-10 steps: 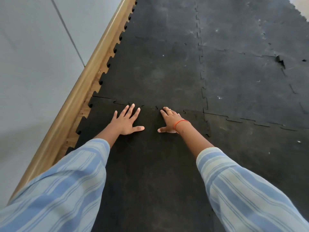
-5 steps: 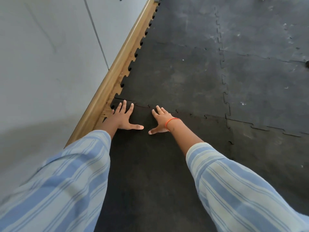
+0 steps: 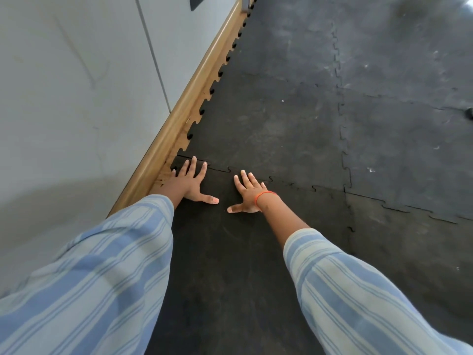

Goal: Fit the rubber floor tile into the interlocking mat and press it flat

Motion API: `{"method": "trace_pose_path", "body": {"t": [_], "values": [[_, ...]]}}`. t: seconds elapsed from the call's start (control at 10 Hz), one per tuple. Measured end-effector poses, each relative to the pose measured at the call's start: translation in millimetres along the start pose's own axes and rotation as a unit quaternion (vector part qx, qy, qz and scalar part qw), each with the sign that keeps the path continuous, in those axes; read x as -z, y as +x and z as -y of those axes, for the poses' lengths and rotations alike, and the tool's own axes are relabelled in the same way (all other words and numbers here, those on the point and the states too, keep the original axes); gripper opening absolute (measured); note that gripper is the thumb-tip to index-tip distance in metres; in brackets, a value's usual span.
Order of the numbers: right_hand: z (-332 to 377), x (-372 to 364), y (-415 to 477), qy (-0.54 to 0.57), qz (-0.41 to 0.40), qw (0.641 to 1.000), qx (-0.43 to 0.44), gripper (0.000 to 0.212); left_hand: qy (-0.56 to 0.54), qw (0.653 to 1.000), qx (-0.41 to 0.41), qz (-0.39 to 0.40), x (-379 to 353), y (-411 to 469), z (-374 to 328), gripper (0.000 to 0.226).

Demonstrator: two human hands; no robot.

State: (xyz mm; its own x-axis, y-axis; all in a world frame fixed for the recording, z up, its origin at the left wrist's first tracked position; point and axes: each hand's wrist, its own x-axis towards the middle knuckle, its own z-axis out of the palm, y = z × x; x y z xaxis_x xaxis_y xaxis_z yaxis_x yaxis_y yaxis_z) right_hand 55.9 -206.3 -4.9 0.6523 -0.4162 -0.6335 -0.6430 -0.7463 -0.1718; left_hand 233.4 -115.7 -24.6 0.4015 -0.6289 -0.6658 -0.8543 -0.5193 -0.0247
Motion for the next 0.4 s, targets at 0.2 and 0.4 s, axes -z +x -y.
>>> {"method": "trace_pose_path", "body": {"t": [0.2, 0.4], "values": [[-13, -42, -35, 0.052, -0.043, 0.997, -0.027, 0.078, -0.008, 0.999, 0.045, 0.022, -6, -30, -25, 0.103], [-15, -44, -121, 0.103, -0.053, 0.986, -0.116, 0.063, -0.055, 0.995, -0.026, 0.084, -16, -122, -95, 0.063]]}}
